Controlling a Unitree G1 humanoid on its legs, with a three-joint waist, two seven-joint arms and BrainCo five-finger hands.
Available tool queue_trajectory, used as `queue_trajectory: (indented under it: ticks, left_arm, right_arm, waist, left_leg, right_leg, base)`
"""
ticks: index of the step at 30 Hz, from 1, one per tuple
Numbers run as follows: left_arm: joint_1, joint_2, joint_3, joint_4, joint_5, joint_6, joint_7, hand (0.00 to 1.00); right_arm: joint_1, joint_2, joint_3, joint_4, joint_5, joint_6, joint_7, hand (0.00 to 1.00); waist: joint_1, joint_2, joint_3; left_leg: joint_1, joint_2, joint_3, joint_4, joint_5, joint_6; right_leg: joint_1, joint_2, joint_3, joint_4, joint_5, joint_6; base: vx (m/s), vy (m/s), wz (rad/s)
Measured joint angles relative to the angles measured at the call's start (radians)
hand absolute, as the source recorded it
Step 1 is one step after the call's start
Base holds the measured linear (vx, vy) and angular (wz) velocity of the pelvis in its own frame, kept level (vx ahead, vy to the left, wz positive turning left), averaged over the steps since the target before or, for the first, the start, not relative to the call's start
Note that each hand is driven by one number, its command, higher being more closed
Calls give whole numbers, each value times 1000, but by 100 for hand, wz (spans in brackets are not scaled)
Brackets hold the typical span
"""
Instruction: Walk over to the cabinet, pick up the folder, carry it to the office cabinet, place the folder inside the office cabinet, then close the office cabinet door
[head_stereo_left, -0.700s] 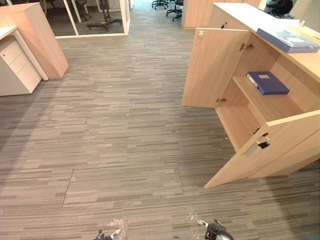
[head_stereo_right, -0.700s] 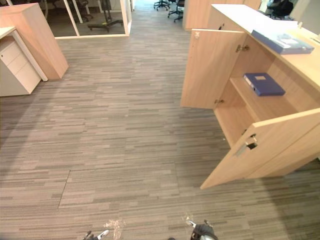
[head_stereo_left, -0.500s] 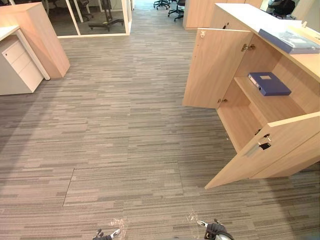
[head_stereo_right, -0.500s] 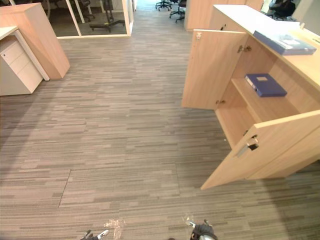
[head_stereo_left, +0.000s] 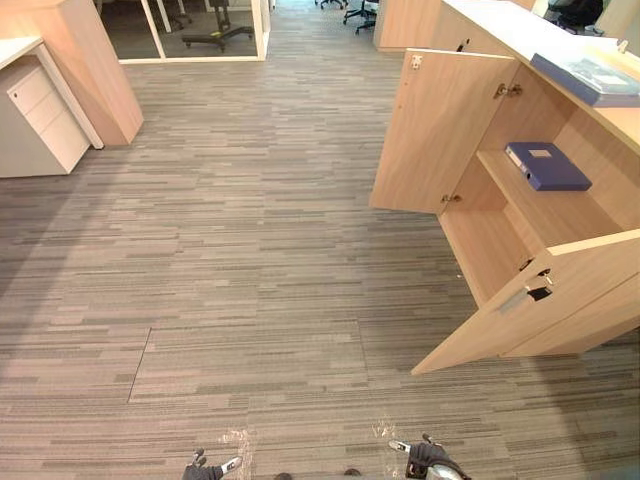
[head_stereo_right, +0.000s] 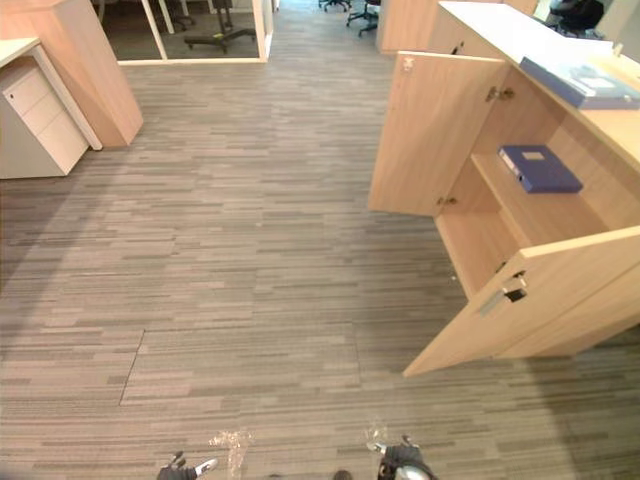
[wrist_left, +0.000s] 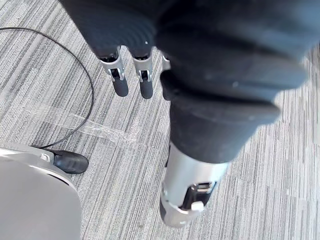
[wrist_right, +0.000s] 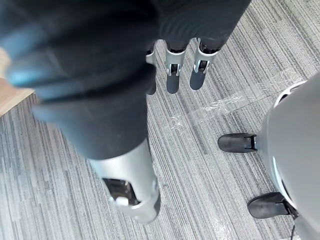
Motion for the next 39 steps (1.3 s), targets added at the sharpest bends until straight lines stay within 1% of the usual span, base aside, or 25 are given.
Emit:
queue_trajectory:
  ticks: [14, 30, 31, 32, 33, 34, 35, 36, 37, 38, 39]
  left_arm:
    - [-8, 20, -48, 1, 44, 0, 10, 0]
    - [-9, 23, -47, 9, 43, 1, 7, 0]
    - [-11, 24, -43, 9, 43, 2, 7, 0]
    - [-18, 23, -43, 7, 39, 2, 7, 0]
    - [-20, 21, -42, 3, 30, 1, 7, 0]
    - [-20, 21, -25, -8, 17, 1, 8, 0]
    - [-17, 19, -7, -15, 2, 2, 10, 0]
    - [-15, 10, 13, -23, -3, 2, 12, 0]
    - [8, -11, 56, -42, -28, 0, 18, 0]
    - [13, -11, 55, -41, -35, 1, 18, 0]
    - [19, -13, 58, -40, -44, 1, 19, 0]
  right_arm:
    - [-4, -6, -1, 7, -1, 0, -1, 0]
    - [-5, -8, -1, 9, 0, 0, -1, 0]
    - [-4, -9, -1, 7, 0, 0, -1, 0]
    - [-4, -13, -1, 5, 0, 0, -1, 0]
    - [-4, -20, -1, 5, 0, -1, -1, 0]
    - [-4, -22, 0, 3, 0, -1, -1, 0]
    - [2, -22, 5, -1, 0, -1, -1, 0]
    - [10, -25, 20, -9, 0, 0, -2, 0]
    - [30, -28, 36, -36, 3, -1, -2, 0]
    - [34, -28, 35, -36, 5, -1, -3, 0]
    - [38, -28, 28, -36, 5, -1, -4, 0]
  waist:
    - [-1, 0, 5]
    - [0, 3, 9]
    - [-1, 4, 12]
    - [-4, 12, 22]
    - [-6, 16, 33]
    - [-2, 14, 53]
    - [2, 9, 68]
    - [2, 12, 73]
    - [1, 13, 80]
    - [2, 11, 79]
    - [2, 10, 78]
  left_leg:
    - [1, 0, 0, 2, 0, 0]
    - [-4, 0, -4, 5, -2, 0]
    - [-30, -2, -14, 52, -24, 3]
    - [-79, -1, -25, 154, -72, 0]
    - [-117, 5, -26, 242, -107, -12]
    - [-164, 11, -19, 378, -135, -42]
    - [-207, 19, -3, 511, -141, -53]
    - [-246, 29, 10, 610, -139, -57]
    - [-346, 82, 69, 826, -158, -42]
    - [-364, 99, 84, 841, -182, -33]
    - [-386, 120, 99, 817, -202, -28]
  right_leg:
    - [1, 0, 0, 0, 0, 0]
    - [0, -1, -4, 0, -1, 0]
    - [3, -7, -14, 4, -9, 5]
    - [7, -13, -30, 9, -20, 6]
    - [8, -16, -39, 21, -30, 3]
    - [16, -25, -43, 41, -57, -6]
    - [34, -34, -52, 58, -77, -11]
    - [44, -38, -57, 68, -85, -12]
    - [64, -54, -54, 100, -113, -8]
    - [69, -61, -52, 105, -119, -1]
    - [72, -73, -46, 109, -125, 9]
  base:
    - [0, 0, 0]
    - [0, 0, 1]
    - [17, 8, 28]
    - [8, 18, 36]
    - [-23, 50, 36]
    - [-55, 73, 24]
    - [-46, 72, 15]
    - [19, 79, 2]
    - [70, 69, -3]
    - [127, 108, -7]
    - [116, 104, -8]
